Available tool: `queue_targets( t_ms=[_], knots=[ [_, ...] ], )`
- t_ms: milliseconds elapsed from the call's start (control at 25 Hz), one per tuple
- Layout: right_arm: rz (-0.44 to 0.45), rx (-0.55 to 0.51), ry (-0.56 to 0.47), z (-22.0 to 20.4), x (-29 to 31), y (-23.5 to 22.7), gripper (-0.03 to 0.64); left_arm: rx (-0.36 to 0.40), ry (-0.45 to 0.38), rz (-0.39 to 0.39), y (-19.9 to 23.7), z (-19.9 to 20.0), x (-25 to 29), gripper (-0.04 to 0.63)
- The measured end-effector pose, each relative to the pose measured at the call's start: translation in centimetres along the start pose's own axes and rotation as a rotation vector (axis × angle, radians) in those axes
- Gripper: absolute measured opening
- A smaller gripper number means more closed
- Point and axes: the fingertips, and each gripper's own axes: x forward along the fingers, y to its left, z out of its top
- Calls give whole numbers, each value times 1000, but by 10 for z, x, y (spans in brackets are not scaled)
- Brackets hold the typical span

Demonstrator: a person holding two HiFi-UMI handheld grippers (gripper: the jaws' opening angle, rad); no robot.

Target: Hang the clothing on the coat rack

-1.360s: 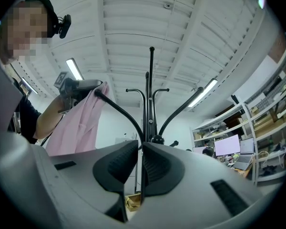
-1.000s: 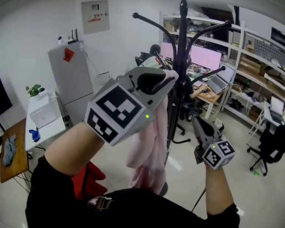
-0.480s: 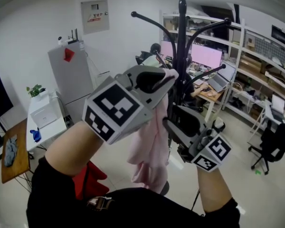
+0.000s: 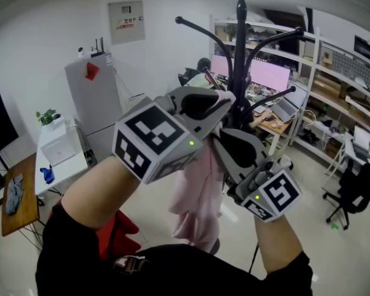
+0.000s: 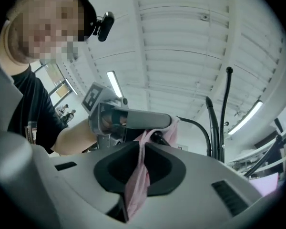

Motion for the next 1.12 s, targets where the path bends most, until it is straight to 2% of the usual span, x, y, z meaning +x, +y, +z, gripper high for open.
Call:
queue_targets(
  t_ms=[200,480,680,800,920,1120],
  knots=[
    [13,81,-52,6,-11,-15,18,-61,-18,-28,3,0,-1,13],
    [55,105,-128,20,-22,-11,18,-156,-73,-114,-1,0,-4,17],
    [73,135,-195,34,-33,-12,18,-175,-97,-137,-6,6,-4,18],
    [47,166,-208,34,-37,-22,18,-170,-95,-137,-8,8,-1,18],
    [5,247,-210,25,-35,-44,18,-177,-95,-123,-4,6,6,18],
    [-49,311,-255,28,-38,-67,18,-258,-110,-148,3,6,24,18]
  ],
)
